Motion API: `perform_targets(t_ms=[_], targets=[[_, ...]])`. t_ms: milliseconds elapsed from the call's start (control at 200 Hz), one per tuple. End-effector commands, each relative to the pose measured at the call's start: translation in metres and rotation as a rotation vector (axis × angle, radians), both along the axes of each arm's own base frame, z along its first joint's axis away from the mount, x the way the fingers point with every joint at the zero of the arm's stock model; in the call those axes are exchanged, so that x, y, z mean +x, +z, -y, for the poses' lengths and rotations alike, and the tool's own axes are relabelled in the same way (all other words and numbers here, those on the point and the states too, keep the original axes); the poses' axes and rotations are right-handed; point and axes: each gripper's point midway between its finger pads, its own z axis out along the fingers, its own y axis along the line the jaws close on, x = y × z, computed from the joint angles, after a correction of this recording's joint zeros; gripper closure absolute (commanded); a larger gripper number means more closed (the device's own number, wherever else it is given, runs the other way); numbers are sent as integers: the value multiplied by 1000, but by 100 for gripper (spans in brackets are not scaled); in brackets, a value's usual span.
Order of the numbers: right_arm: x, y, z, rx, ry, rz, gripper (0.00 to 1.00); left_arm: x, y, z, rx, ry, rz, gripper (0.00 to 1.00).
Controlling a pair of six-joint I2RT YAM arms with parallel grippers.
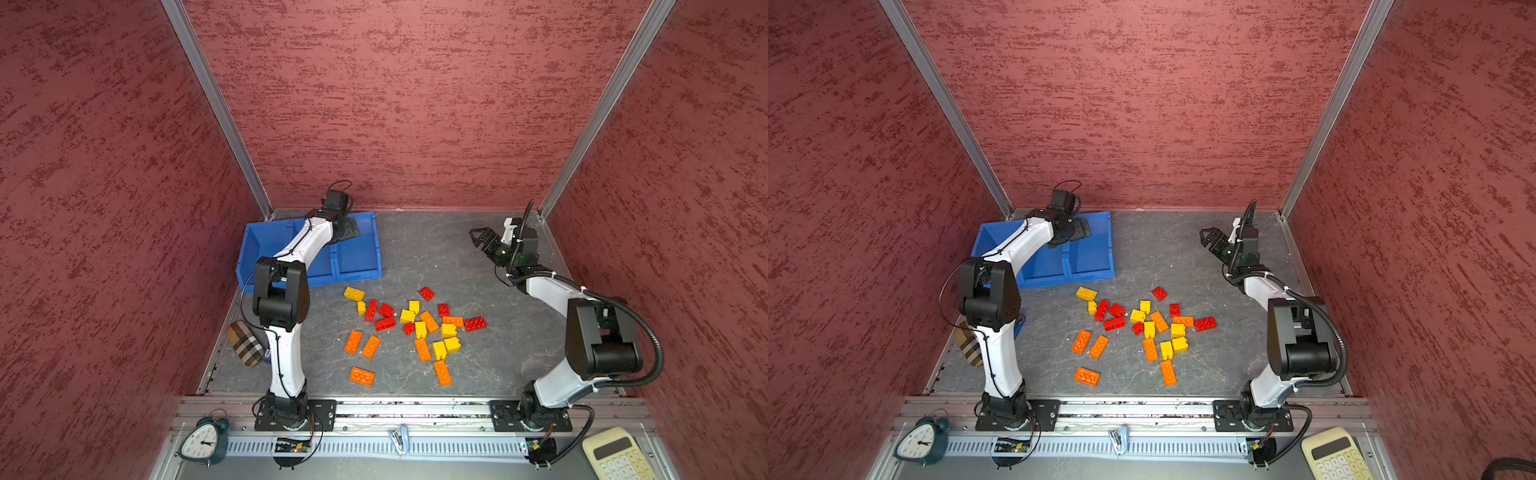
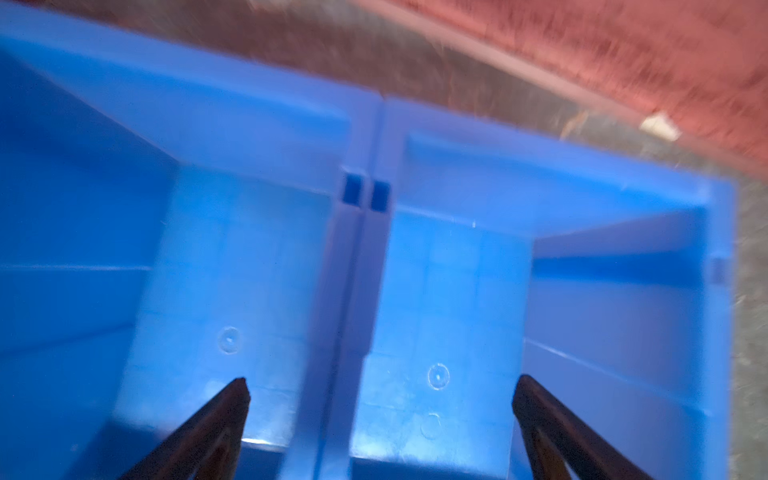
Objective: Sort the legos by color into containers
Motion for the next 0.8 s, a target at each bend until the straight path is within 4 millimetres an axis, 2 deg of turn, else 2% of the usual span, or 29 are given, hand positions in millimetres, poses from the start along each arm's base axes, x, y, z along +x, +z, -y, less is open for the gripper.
perform_targets(t_ms=[0,190,386,491,586,711,797], targets=[[-4,14,6,-57,-16,7,1,-7,-3,15,-41,-30,-60,1],[-4,14,6,-92,4,-2,1,-1,-1,67,-70,-148,-32,0],[-3,24,-26,-98,169,78,1,-3,-3,120,-79,-251,-39,1],[-6,22,-49,-156,249,115,2,-4,1,145,-96,-297,-26,0],[-10,19,-78,-191,364,158,3,-3,4,163,-104,-332,-10,1],[-8,6,-119,-294,478,166,6,-4,15,173,-117,-351,5,1],[4,-8,-131,-379,454,132,7,-7,30,175,-125,-361,29,1]])
